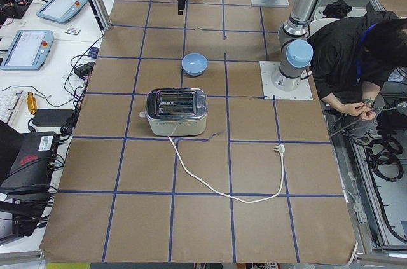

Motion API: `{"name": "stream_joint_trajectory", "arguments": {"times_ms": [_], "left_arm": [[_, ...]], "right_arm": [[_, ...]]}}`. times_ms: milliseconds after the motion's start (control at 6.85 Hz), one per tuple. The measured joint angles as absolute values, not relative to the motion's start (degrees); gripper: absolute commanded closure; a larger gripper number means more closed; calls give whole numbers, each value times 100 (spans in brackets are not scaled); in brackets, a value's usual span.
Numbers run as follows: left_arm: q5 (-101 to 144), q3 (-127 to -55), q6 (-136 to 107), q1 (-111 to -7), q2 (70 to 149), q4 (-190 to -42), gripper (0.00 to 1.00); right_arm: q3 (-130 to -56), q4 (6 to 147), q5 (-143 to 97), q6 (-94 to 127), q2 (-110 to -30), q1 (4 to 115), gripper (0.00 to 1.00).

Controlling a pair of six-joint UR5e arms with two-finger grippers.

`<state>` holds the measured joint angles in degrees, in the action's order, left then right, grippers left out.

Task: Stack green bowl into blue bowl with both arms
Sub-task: 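Lower left gripper onto blue bowl rim while right gripper approaches green bowl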

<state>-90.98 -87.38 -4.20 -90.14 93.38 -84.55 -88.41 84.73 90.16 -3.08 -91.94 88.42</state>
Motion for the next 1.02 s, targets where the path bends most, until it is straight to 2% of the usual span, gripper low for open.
{"name": "stream_joint_trajectory", "arguments": {"times_ms": [1022], "left_arm": [[-9138, -8797, -408, -9009, 9307, -8411, 0]], "right_arm": [[-8859, 8464, 9041, -308, -9193, 8842, 0]]}}
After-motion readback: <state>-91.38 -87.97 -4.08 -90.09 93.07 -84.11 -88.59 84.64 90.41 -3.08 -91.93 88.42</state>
